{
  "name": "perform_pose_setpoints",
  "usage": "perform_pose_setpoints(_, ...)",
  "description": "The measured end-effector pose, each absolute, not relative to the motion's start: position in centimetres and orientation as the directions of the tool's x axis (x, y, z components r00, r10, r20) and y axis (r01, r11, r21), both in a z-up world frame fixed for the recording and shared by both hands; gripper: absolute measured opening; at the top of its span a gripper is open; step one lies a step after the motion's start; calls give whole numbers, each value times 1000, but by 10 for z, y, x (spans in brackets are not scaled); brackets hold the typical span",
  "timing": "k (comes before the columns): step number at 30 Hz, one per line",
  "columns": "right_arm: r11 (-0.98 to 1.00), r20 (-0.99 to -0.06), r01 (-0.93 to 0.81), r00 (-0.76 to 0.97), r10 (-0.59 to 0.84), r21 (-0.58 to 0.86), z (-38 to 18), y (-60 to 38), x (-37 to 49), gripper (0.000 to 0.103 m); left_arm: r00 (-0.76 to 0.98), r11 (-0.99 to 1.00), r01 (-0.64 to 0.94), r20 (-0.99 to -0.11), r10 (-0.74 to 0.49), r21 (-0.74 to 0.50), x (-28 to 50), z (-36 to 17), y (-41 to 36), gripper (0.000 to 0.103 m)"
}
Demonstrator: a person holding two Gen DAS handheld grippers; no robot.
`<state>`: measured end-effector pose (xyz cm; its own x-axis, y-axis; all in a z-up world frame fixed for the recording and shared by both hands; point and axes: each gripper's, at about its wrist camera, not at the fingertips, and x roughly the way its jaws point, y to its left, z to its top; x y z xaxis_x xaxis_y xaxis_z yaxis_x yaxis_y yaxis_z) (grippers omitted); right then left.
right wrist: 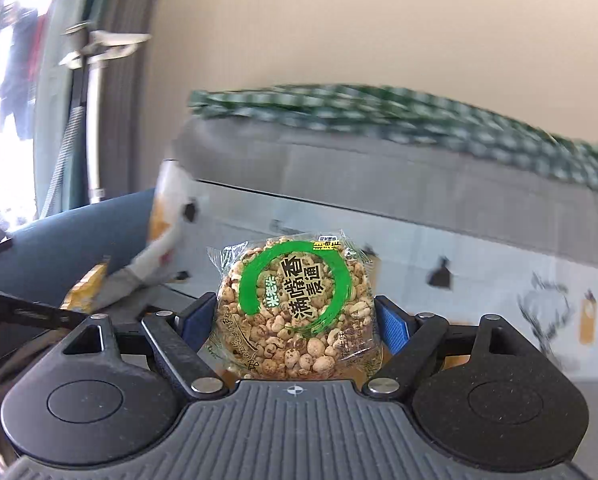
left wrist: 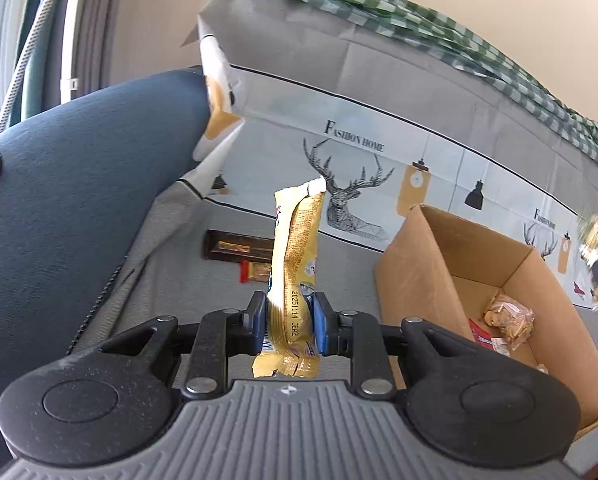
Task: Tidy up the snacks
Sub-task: 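Carry the yellow bar and peanut cake bag with both tools over the box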
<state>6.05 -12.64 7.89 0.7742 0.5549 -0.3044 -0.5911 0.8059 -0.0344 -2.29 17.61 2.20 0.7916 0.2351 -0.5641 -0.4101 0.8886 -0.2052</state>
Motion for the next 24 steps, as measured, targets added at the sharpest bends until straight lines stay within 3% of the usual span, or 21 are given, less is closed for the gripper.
perform_pose_setpoints(3,855,-383,-517,783,491,38,57,-144,83,83,799,901,-387,-560,221,-196,-17,22,164,26)
perform_pose_setpoints(16,886,-334,-457,825,457,83,59,-167,93,83,850,935,-304,-494,181,-181,-10,48,109,26)
perform_pose_setpoints(24,918,-319,-391,863,392,70,57,-179,97,83,907,959,-168,-417,60,-229,42,96,58,26)
